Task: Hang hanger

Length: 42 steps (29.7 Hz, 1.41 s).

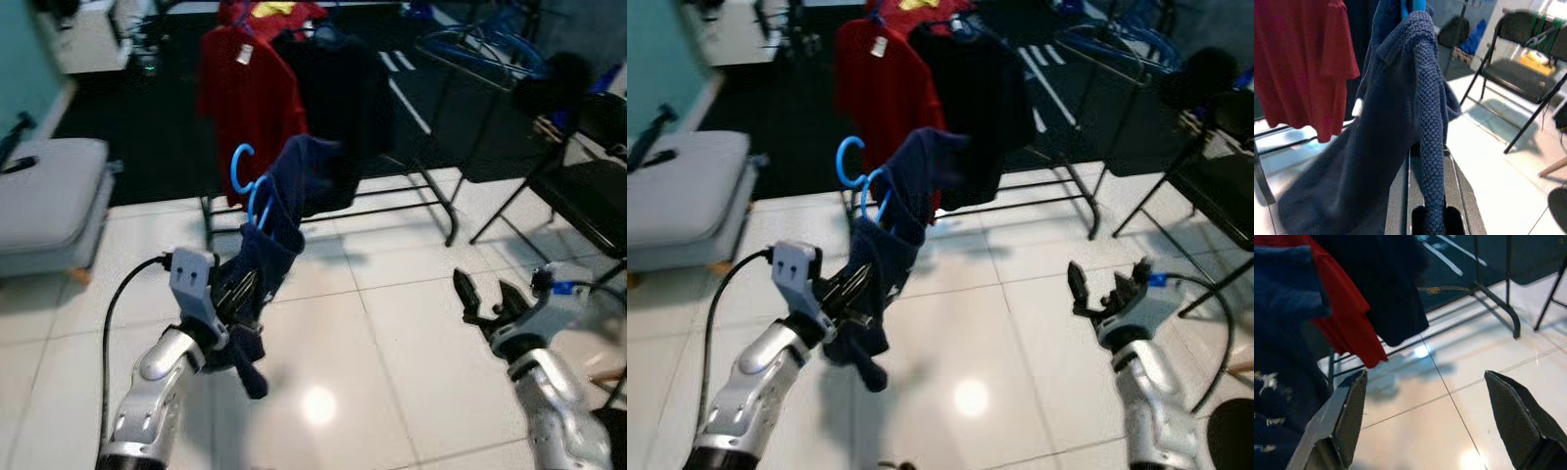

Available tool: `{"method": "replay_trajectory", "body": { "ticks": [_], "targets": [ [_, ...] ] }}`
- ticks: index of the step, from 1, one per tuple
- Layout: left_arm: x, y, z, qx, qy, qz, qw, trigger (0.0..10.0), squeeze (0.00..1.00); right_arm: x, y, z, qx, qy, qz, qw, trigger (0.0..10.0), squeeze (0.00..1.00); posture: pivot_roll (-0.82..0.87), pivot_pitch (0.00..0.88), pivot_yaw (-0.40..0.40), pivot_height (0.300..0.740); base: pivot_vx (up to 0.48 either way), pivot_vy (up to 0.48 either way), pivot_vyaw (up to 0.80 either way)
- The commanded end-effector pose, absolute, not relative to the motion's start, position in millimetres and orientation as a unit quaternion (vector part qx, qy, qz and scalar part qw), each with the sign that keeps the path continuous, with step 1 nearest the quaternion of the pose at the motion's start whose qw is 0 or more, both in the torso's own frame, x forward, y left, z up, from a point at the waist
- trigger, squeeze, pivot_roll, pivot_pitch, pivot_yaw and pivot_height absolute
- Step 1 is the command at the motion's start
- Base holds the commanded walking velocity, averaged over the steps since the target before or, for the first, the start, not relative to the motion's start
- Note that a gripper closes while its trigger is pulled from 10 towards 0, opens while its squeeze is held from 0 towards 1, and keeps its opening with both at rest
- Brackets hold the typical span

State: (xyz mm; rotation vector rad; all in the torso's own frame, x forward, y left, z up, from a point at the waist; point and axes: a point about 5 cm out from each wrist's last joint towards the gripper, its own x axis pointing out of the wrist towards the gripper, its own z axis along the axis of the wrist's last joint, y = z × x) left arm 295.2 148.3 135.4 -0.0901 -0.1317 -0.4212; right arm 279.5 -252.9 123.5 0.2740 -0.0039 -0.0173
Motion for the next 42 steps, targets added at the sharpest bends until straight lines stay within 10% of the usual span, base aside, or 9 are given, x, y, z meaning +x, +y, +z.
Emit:
{"method": "replay_trajectory", "body": {
  "ticks": [1,19,42],
  "targets": [
    [294,145,140,-0.04,-0.077,-0.214,0.973,10.0,0.0,276,-256,124,0.13,-0.003,-0.015,0.991,10.0,0.0,-0.08,0.179,0.011,0.74,0.48,0.0,0.0],
    [317,161,160,0.043,-0.079,-0.094,0.991,10.0,0.0,274,-247,129,0.109,-0.012,0.018,0.994,10.0,0.0,-0.08,0.179,0.025,0.74,0.48,0.0,0.26],
    [331,109,167,0.064,-0.07,-0.133,0.987,10.0,0.0,273,-244,126,0.129,-0.008,0.014,0.992,10.0,0.0,-0.09,0.183,0.048,0.74,0.48,0.0,0.32]
  ]
}}
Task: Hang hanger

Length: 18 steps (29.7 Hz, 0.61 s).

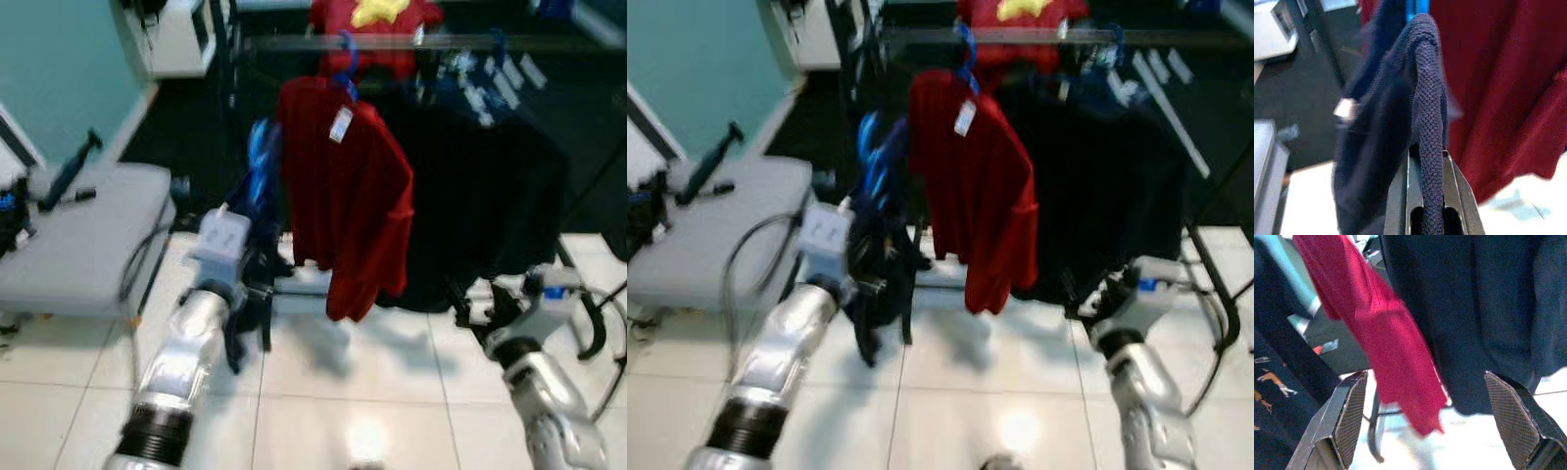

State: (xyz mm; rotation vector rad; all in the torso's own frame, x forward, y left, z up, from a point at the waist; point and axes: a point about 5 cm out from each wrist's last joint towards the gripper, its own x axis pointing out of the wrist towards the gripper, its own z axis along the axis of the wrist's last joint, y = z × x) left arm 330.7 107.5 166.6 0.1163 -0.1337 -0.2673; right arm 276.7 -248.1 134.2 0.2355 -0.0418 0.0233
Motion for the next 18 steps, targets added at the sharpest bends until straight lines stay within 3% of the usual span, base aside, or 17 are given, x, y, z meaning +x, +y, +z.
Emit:
{"method": "replay_trajectory", "body": {
  "ticks": [1,2,9,18],
  "targets": [
    [331,109,167,0.064,-0.07,-0.133,0.987,10.0,0.0,273,-244,126,0.129,-0.008,0.014,0.992,10.0,0.0,-0.09,0.183,0.048,0.74,0.48,0.0,0.0],
    [330,96,167,0.056,-0.069,-0.15,0.985,10.0,0.0,273,-243,126,0.13,-0.008,0.012,0.991,10.0,0.0,-0.09,0.183,0.051,0.74,0.446,0.0,0.0],
    [327,84,164,0.049,-0.064,-0.163,0.983,10.0,0.0,271,-243,126,0.132,-0.007,0.01,0.991,10.0,0.0,-0.09,0.184,0.053,0.74,0.434,0.0,0.0],
    [327,85,165,0.039,-0.063,-0.16,0.984,10.0,0.0,270,-243,126,0.136,-0.007,0.009,0.991,10.0,0.0,-0.09,0.193,0.051,0.74,0.376,-0.291,0.0]
  ]
}}
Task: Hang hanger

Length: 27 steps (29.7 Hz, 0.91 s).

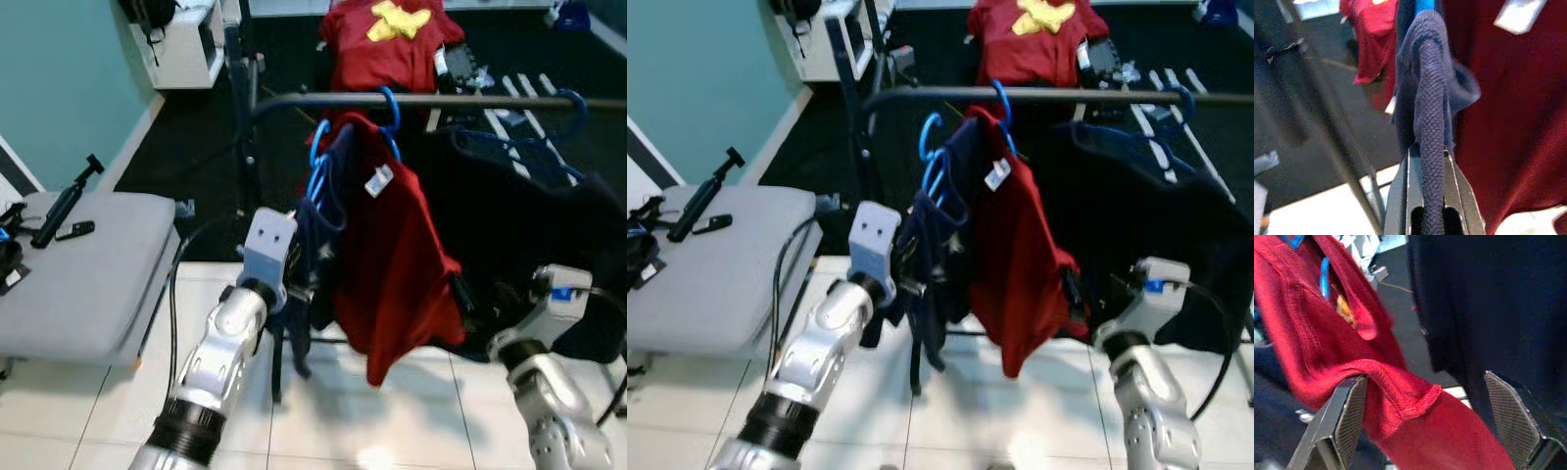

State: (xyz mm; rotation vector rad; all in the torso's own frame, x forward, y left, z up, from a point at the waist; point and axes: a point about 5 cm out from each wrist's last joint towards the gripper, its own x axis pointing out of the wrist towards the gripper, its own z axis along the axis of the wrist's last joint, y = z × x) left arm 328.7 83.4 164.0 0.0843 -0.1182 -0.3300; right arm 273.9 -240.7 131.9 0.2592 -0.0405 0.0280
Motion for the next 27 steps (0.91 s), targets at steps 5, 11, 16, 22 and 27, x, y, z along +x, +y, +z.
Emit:
{"method": "replay_trajectory", "body": {
  "ticks": [5,11,16,22,27],
  "targets": [
    [327,85,167,0.027,-0.068,-0.161,0.984,10.0,0.0,270,-244,126,0.137,-0.006,0.008,0.991,10.0,0.0,-0.09,0.193,0.051,0.74,0.356,-0.318,0.0],
    [324,80,179,0.0,-0.107,-0.18,0.978,10.0,0.0,271,-245,126,0.138,-0.006,0.006,0.99,10.0,0.0,-0.1,0.194,0.049,0.74,0.189,-0.145,0.0],
    [317,72,192,-0.011,-0.148,-0.216,0.965,10.0,0.0,271,-245,126,0.138,-0.005,0.007,0.99,10.0,0.0,-0.1,0.191,0.046,0.74,0.0,0.0,0.0],
    [312,82,166,0.039,-0.105,-0.211,0.971,10.0,0.0,272,-246,126,0.138,-0.002,0.007,0.99,10.0,0.0,-0.1,0.191,0.045,0.74,0.0,0.0,0.0],
    [308,96,142,0.065,-0.047,-0.192,0.978,10.0,0.0,272,-246,126,0.138,-0.001,0.007,0.99,10.0,0.0,-0.1,0.192,0.045,0.74,0.0,0.0,0.0]
  ]
}}
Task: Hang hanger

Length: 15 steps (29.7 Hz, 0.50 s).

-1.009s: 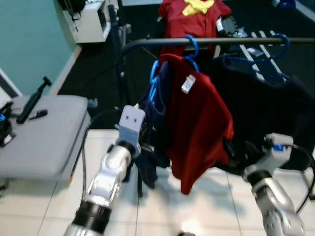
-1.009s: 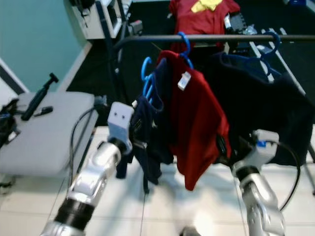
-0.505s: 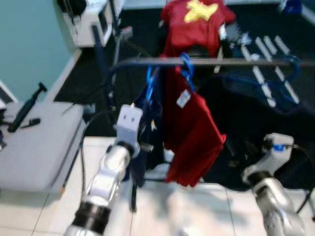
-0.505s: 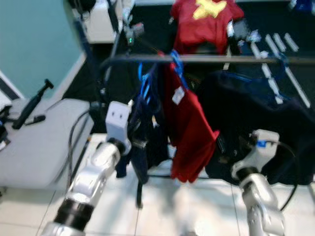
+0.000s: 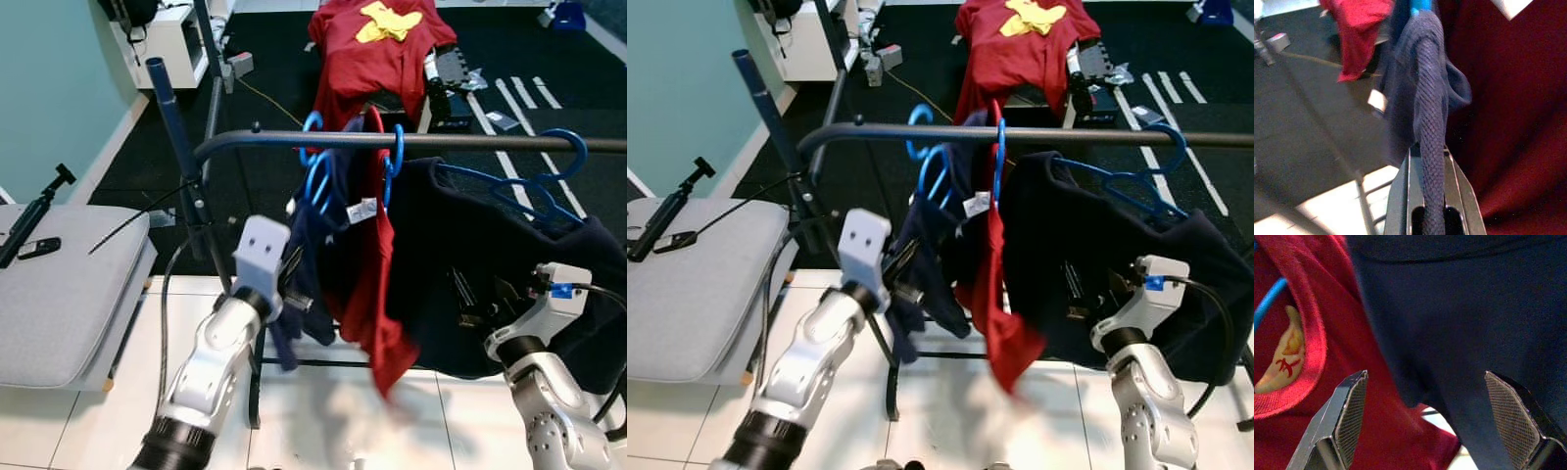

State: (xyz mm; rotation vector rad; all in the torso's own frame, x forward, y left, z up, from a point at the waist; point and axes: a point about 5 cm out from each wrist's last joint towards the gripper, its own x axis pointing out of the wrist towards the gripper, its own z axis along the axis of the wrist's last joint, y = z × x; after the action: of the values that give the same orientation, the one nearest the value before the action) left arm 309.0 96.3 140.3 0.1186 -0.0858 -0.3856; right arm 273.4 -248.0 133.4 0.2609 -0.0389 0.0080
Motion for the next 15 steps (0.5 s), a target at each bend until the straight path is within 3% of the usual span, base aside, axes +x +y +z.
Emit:
{"method": "replay_trajectory", "body": {
  "ticks": [1,6,15],
  "targets": [
    [306,102,133,0.078,-0.026,-0.187,0.979,10.0,0.0,272,-246,126,0.137,-0.001,0.007,0.99,10.0,0.0,-0.1,0.192,0.045,0.74,0.0,0.0,0.0],
    [292,111,127,0.088,-0.009,-0.206,0.975,10.0,0.0,273,-246,126,0.137,0.0,0.009,0.991,10.0,0.0,-0.09,0.191,0.043,0.74,0.0,0.0,0.0],
    [276,113,153,0.064,-0.085,-0.24,0.965,10.0,0.0,274,-246,126,0.139,0.0,0.011,0.99,10.0,0.0,-0.08,0.191,0.039,0.74,0.0,0.0,0.0]
  ]
}}
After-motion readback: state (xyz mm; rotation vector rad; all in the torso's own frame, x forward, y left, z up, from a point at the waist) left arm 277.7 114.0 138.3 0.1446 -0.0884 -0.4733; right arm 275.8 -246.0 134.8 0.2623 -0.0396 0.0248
